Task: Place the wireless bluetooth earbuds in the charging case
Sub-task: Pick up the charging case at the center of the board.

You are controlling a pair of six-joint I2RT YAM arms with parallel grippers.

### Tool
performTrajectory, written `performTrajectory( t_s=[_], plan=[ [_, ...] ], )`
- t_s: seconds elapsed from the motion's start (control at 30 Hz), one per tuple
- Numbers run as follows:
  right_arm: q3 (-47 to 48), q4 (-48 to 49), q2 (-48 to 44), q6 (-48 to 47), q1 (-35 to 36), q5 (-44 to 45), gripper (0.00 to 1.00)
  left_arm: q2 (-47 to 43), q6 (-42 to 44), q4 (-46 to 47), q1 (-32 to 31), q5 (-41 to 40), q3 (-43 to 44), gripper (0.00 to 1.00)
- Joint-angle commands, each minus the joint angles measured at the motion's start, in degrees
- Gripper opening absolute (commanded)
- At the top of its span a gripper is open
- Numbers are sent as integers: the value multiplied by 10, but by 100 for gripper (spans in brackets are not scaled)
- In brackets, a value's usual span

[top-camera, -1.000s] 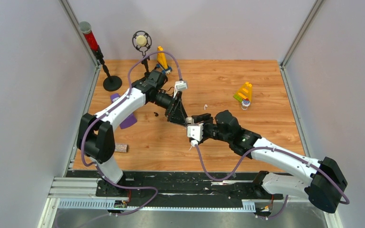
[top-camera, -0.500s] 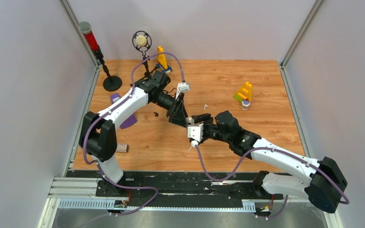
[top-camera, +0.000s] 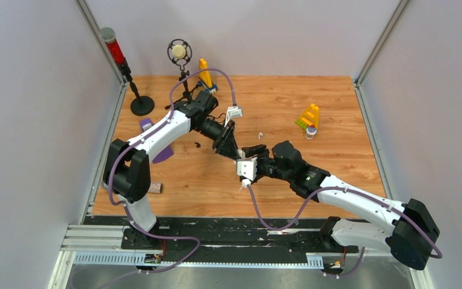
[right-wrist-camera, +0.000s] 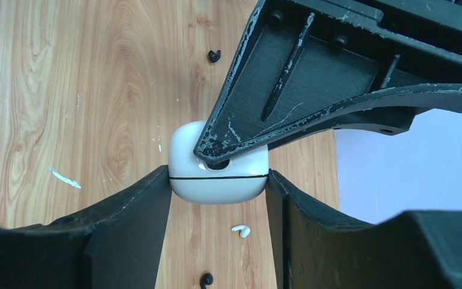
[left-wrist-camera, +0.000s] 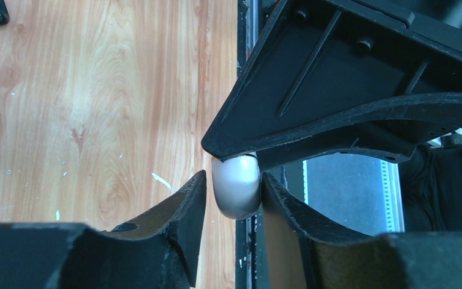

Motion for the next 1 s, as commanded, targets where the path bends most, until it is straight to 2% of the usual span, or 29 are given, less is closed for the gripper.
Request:
performTrajectory(
  t_s=[0.0, 0.33, 0.63, 0.83, 0.97],
  plan=[
    [-1, 16, -9, -4, 3, -10, 47, -1, 11, -2, -5, 2, 23, 44],
    [-4, 25, -8, -7, 4, 2, 48, -5, 12, -3, -7, -2, 24, 29],
    [-6, 30, -6, -7, 4, 7, 51, -8, 11, -3, -7, -3, 24, 24],
    [-5, 31, -6, -4, 3, 8, 60, -13, 8, 0, -7, -5, 23, 23],
    [-4, 32, -6, -1, 4, 8, 62, -19, 1, 8, -7, -9, 21, 23]
  ],
)
